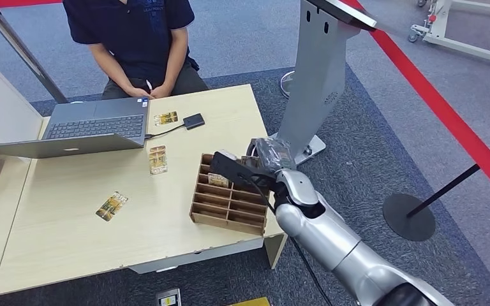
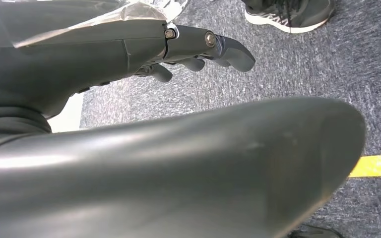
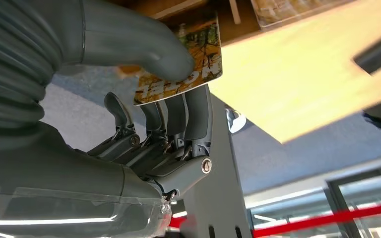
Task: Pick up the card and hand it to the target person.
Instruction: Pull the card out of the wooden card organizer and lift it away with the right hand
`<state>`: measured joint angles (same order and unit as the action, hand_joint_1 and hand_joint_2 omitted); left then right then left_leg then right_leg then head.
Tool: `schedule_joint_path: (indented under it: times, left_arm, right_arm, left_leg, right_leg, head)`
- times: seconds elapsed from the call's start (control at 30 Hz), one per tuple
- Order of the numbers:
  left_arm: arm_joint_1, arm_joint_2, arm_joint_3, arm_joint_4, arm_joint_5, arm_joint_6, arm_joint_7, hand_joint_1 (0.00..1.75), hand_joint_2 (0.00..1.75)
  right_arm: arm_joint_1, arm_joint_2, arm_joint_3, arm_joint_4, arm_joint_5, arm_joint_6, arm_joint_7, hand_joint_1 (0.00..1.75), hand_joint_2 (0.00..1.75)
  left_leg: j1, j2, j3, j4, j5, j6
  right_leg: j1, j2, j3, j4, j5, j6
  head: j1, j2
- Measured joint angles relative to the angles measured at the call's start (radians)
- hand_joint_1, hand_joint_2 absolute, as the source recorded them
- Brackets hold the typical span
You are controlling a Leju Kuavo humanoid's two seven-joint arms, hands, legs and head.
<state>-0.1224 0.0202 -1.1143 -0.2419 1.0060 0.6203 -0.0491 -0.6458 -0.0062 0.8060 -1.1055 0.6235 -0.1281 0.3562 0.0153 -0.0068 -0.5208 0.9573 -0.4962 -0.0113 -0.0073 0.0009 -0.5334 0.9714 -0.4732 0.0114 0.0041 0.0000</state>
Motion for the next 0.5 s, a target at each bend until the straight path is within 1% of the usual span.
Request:
schedule_joint_path:
  times: [0.1, 0.23, 0.43, 0.5]
  left_arm:
    - [0.0, 0.0, 0.0, 0.0, 0.002, 0.0, -0.002, 0.0, 0.0]
    - [0.0, 0.0, 0.0, 0.0, 0.003, 0.0, -0.003, 0.0, 0.0]
    - [0.0, 0.0, 0.0, 0.0, 0.003, 0.0, -0.01, 0.0, 0.0]
    - [0.0, 0.0, 0.0, 0.0, 0.003, 0.0, -0.013, 0.0, 0.0]
  right_arm:
    - [0.001, -0.008, 0.0, -0.045, 0.009, 0.002, 0.007, 1.31, 1.75]
    - [0.002, -0.015, 0.0, -0.086, 0.02, 0.014, 0.008, 1.34, 1.75]
    - [0.006, -0.022, 0.001, -0.121, 0.023, 0.028, 0.008, 1.38, 1.75]
    - [0.009, -0.024, 0.002, -0.129, 0.023, 0.03, 0.008, 1.41, 1.75]
  left_leg:
    - [0.0, 0.0, 0.0, 0.0, 0.0, 0.0]
    - [0.0, 0.0, 0.0, 0.0, 0.0, 0.0]
    - [0.0, 0.0, 0.0, 0.0, 0.0, 0.0]
    - [0.0, 0.0, 0.0, 0.0, 0.0, 0.0]
  right_leg:
    - [0.0, 0.0, 0.0, 0.0, 0.0, 0.0]
    - [0.0, 0.0, 0.0, 0.0, 0.0, 0.0]
    - [0.0, 0.0, 0.0, 0.0, 0.0, 0.0]
    - [0.0, 0.0, 0.0, 0.0, 0.0, 0.0]
  head:
    - [0.0, 0.0]
    - [0.0, 0.0]
    - [0.0, 0.0]
    - [0.0, 0.0]
